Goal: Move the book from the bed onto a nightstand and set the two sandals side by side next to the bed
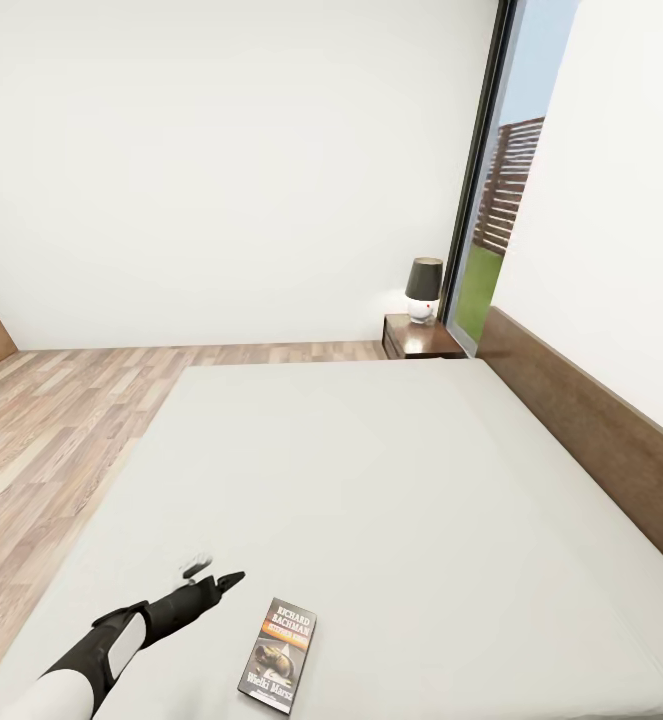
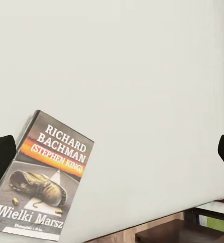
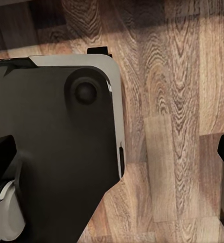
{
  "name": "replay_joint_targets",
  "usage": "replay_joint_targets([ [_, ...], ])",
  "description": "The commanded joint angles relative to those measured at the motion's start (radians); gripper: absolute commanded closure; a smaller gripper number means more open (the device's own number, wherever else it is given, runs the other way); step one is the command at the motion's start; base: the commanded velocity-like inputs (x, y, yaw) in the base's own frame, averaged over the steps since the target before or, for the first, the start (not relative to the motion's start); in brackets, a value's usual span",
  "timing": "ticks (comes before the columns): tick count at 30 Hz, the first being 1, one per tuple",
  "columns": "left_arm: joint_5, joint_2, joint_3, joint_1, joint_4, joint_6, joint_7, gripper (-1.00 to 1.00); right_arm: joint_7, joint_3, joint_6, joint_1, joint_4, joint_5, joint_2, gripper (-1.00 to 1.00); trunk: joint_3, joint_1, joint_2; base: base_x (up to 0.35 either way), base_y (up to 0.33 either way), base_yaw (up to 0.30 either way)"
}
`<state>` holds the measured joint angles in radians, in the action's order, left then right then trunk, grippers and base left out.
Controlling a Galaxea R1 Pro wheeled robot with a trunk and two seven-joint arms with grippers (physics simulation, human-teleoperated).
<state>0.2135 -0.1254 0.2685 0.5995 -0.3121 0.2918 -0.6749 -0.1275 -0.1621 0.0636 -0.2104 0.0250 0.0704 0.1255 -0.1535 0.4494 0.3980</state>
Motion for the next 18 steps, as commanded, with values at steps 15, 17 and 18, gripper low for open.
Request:
replay_joint_targets([
  [15, 0.014, 0.000, 0.003, 0.001, -0.001, 0.014, -0.028, -1.00, -0.003, -0.008, 0.005, -0.001, 0.003, 0.007, 0.000, -1.00, -0.002, 0.001, 0.002, 0.000, 0.000, 0.000],
  [17, 0.014, 0.000, 0.003, 0.001, -0.001, 0.015, -0.028, -1.00, -0.003, -0.008, 0.005, -0.001, 0.003, 0.007, 0.000, -1.00, -0.002, 0.001, 0.002, 0.000, 0.000, 0.000],
  [18, 0.015, 0.000, 0.003, 0.001, -0.001, 0.015, -0.028, -1.00, -0.003, -0.008, 0.005, -0.001, 0.003, 0.007, 0.000, -1.00, -0.002, 0.001, 0.002, 0.000, 0.000, 0.000],
])
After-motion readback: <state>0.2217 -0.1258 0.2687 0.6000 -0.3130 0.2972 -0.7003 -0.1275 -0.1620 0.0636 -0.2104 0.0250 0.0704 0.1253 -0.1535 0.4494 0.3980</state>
